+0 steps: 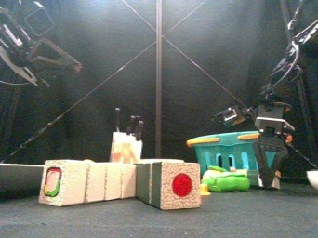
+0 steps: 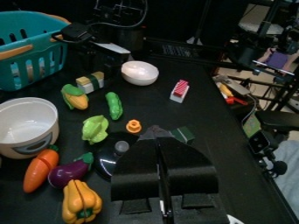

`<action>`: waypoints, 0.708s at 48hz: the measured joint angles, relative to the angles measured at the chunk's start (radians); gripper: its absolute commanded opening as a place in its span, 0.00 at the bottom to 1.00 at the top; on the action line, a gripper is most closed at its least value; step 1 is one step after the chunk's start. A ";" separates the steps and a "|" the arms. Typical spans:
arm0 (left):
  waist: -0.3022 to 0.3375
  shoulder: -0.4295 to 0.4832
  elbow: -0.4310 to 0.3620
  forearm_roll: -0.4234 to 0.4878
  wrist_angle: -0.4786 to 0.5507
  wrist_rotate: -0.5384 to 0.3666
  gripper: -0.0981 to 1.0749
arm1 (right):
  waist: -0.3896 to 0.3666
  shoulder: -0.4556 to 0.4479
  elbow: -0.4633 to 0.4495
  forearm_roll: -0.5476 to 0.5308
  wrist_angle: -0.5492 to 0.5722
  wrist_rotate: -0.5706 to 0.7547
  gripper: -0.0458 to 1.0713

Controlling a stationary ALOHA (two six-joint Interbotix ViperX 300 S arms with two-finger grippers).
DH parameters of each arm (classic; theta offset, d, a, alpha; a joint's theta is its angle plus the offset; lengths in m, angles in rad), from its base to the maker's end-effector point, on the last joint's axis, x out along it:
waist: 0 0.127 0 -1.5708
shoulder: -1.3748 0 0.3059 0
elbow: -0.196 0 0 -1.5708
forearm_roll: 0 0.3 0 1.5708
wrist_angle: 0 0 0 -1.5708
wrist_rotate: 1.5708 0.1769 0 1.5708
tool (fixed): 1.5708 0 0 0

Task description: Grab egg sushi

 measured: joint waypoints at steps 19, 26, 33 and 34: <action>0.000 -0.002 0.000 0.000 0.000 0.000 0.12 | -0.002 0.003 0.002 0.002 0.000 0.000 0.85; 0.000 0.000 0.000 -0.002 0.000 0.000 0.12 | -0.002 0.003 0.000 0.003 0.000 -0.002 0.78; 0.000 0.000 0.000 0.000 0.000 0.000 0.12 | -0.002 0.003 0.002 0.002 0.002 -0.002 0.71; 0.000 0.000 0.000 -0.002 0.000 0.000 0.12 | -0.002 0.005 0.002 0.002 0.002 -0.002 0.70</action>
